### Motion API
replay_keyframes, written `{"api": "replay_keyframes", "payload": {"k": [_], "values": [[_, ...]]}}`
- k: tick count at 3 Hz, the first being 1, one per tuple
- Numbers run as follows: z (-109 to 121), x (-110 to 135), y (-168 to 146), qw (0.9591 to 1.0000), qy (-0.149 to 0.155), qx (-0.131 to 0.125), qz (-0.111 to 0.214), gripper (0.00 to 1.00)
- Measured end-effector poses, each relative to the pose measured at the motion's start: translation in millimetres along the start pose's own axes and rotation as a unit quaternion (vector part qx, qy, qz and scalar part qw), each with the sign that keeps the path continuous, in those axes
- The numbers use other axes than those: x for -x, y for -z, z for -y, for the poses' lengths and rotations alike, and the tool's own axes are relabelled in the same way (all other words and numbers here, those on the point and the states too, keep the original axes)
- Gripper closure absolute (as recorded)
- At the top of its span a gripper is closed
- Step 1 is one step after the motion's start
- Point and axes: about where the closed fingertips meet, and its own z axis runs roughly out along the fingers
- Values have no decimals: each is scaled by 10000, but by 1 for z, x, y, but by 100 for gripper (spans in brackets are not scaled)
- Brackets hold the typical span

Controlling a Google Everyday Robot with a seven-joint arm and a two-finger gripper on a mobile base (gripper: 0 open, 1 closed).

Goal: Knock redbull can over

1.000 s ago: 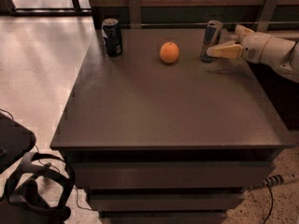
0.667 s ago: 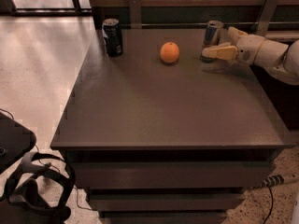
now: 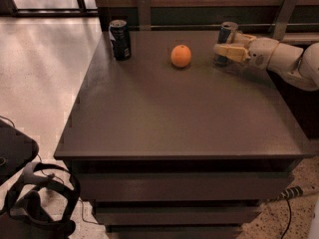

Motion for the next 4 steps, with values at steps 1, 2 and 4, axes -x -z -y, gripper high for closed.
{"api": "replay_keyframes", "payload": {"k": [1, 2, 4], "values": [[-2, 0, -3, 10000, -4, 24, 2, 62], [-4, 0, -7, 10000, -9, 51, 4, 87], [-4, 0, -9, 9999, 7, 73, -87, 100]]}}
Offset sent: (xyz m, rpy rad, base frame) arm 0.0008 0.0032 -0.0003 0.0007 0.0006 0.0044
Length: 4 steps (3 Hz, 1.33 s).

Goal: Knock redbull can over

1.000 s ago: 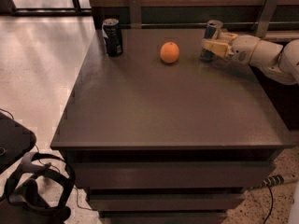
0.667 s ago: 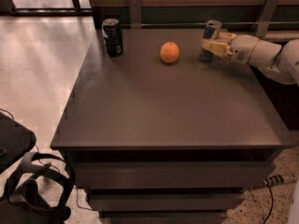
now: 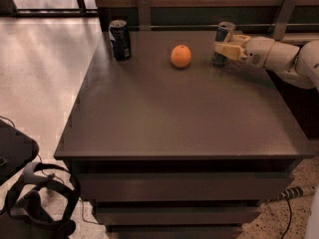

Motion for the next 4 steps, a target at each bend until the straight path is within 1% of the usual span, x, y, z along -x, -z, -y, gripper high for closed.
{"api": "replay_keyframes", "payload": {"k": [1, 2, 3, 4], "values": [[4, 2, 13, 9995, 82, -97, -303, 100], [7, 9, 33, 9968, 357, -360, -620, 100], [8, 12, 52, 9910, 625, -636, -1000, 100], [7, 14, 66, 9820, 893, -779, -1468, 100]]}}
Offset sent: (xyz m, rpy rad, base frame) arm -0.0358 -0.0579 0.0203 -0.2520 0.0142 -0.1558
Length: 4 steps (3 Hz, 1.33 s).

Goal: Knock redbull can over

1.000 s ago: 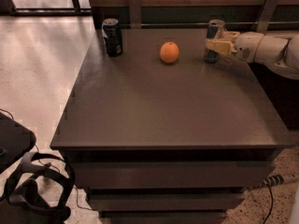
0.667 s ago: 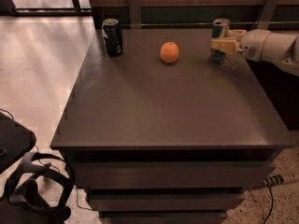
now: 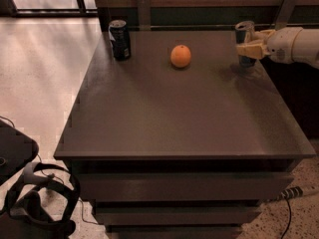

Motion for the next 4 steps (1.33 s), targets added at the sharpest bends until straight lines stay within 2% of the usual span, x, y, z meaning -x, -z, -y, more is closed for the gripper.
{"api": "replay_keyframes", "payload": {"k": [1, 2, 3, 4], "values": [[0, 3, 13, 9979, 371, 63, -529, 100], [-1, 6, 21, 9946, 564, 223, -843, 100], [-6, 11, 25, 9893, 719, 464, -1184, 100], [-19, 6, 22, 9824, 772, 753, -1526, 100]]}}
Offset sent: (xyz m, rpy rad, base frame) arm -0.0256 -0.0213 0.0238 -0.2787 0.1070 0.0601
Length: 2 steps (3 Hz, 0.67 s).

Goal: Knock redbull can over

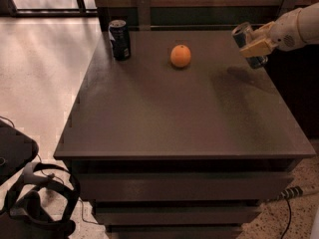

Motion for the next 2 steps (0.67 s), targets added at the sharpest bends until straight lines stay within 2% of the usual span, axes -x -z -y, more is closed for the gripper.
{"api": "replay_keyframes", "payload": {"k": [1, 2], "values": [[-15, -7, -12, 9992, -15, 311, -262, 100], [-35, -15, -33, 9959, -43, 710, -551, 100]]}}
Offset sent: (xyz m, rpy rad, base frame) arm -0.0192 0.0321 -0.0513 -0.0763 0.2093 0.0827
